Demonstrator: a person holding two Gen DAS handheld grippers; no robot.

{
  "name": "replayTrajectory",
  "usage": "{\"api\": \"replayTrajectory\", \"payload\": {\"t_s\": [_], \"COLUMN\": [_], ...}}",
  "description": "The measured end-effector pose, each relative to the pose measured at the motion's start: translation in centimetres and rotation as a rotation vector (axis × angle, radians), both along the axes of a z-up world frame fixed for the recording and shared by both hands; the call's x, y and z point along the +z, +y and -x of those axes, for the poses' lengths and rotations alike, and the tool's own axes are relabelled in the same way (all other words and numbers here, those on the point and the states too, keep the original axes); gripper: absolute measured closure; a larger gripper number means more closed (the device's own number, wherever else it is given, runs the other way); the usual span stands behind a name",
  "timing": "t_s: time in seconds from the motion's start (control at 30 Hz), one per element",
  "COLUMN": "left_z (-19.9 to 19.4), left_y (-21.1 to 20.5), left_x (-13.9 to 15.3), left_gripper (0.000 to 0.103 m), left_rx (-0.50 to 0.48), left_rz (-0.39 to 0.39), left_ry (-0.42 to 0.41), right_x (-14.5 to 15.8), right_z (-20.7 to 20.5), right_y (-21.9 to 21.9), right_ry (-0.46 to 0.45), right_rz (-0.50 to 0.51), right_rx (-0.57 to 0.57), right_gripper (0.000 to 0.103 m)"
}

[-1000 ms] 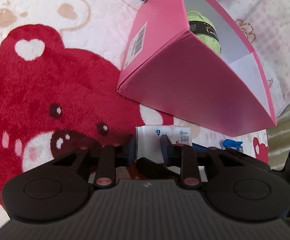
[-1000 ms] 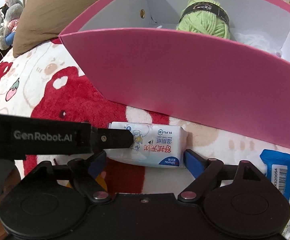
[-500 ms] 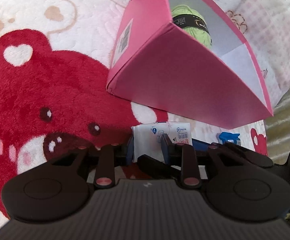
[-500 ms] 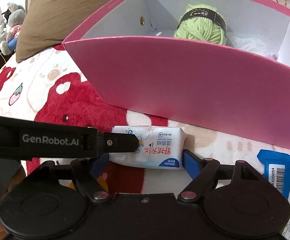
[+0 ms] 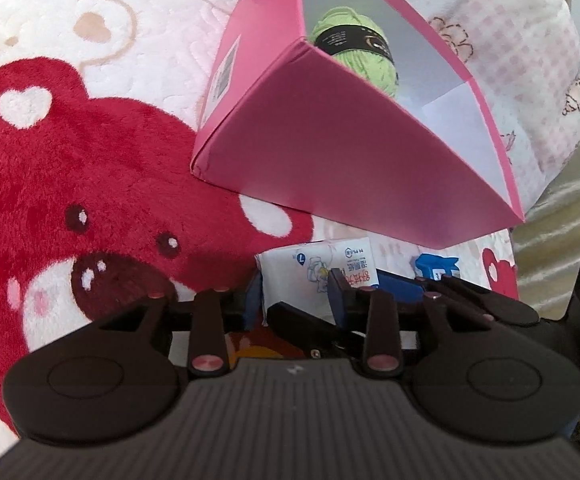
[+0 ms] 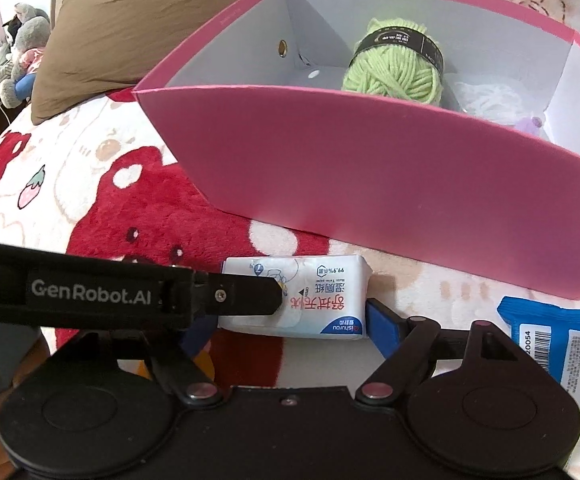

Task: Organize objects
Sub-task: 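Lift the wet-wipe pack with the left tool toward the pink box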

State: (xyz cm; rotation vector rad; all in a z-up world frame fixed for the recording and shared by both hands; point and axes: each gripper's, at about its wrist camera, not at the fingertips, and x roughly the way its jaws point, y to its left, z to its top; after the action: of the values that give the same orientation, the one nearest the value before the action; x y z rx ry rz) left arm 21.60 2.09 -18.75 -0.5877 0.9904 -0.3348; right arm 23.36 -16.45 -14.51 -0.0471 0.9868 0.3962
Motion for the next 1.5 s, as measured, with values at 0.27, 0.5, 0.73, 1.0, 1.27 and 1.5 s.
{"api": "replayTrajectory", "payload": {"t_s": [0.27,0.5,0.73,1.0,1.27,1.5], "left_z": [0.7,2.2,3.0,4.0,5.9,7.9], "left_y": [0.0,0.5,0.3,0.3,0.0,-0.7], "left_x": [1.0,1.2,2.5,4.9,7.6,9.9], "left_gripper": [0.069,0.068,0.068,0.068,0.068,0.061], "left_rx": [-0.014,0.006,-0.010,-0.059,-0.135,-0.140], "left_rz": [0.007,0.042,0.040,0.052,0.016,-0.016], "left_ry": [-0.026,0.011,-0.051,-0.108,-0.142,-0.201], "right_x": [1.0,1.6,2.2,4.5,6.1,8.0], "right_z": [0.5,1.3,2.2,3.5,6.3,8.6], "right_y": [0.0,0.0,0.3,-0.3,-0.7,-0.7], "right_ry": [-0.020,-0.010,-0.017,-0.058,-0.079,-0.138], "right_rz": [0.016,0.011,0.030,-0.005,-0.061,-0.083], "right_rx": [0.006,0.022,0.004,-0.043,-0.127,-0.154], "right_gripper": [0.019,0.018,0.017,0.016,0.016,0.016]}}
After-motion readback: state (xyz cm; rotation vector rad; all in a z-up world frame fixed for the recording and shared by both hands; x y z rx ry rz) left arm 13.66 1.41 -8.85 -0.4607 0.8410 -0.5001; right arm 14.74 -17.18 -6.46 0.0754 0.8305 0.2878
